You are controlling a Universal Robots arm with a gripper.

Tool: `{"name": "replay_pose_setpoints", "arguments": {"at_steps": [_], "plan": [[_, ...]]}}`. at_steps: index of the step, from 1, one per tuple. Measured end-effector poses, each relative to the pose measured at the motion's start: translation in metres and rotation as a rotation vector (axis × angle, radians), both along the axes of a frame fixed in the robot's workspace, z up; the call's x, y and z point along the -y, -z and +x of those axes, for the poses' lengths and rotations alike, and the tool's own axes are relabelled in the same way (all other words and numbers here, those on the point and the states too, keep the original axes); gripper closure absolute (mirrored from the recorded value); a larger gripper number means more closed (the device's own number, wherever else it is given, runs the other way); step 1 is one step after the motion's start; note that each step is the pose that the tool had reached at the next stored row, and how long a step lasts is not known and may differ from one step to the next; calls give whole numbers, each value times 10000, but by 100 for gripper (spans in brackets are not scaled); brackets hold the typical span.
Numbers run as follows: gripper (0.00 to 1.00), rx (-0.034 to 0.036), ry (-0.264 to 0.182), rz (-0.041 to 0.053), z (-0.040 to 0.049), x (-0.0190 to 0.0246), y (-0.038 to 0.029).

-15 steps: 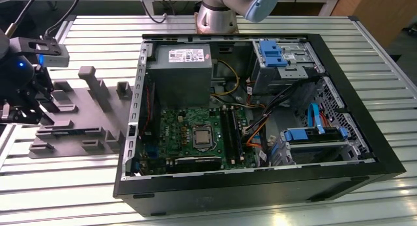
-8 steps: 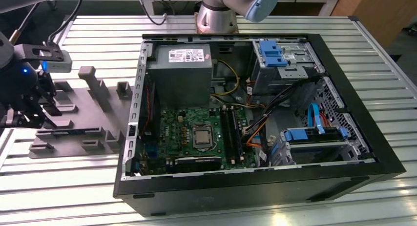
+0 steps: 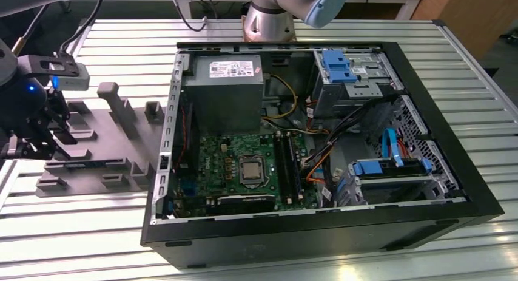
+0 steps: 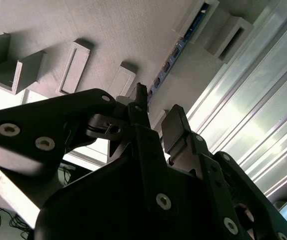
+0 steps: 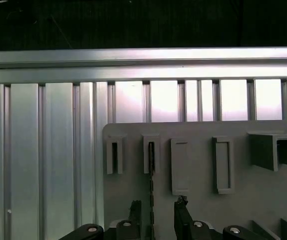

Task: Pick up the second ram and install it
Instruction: 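Pick up the second ram and move it above second insertion slot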

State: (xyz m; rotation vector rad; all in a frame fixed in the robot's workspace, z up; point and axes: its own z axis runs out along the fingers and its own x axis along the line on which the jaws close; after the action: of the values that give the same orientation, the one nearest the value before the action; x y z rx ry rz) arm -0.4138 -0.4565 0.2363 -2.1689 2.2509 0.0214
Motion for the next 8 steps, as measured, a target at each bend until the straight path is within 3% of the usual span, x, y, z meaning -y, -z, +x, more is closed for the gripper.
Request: {"name": "replay_pose_setpoints", "arguments": {"at_steps": [8], "plan": [[61, 1, 1, -15, 0, 20, 48]]}}
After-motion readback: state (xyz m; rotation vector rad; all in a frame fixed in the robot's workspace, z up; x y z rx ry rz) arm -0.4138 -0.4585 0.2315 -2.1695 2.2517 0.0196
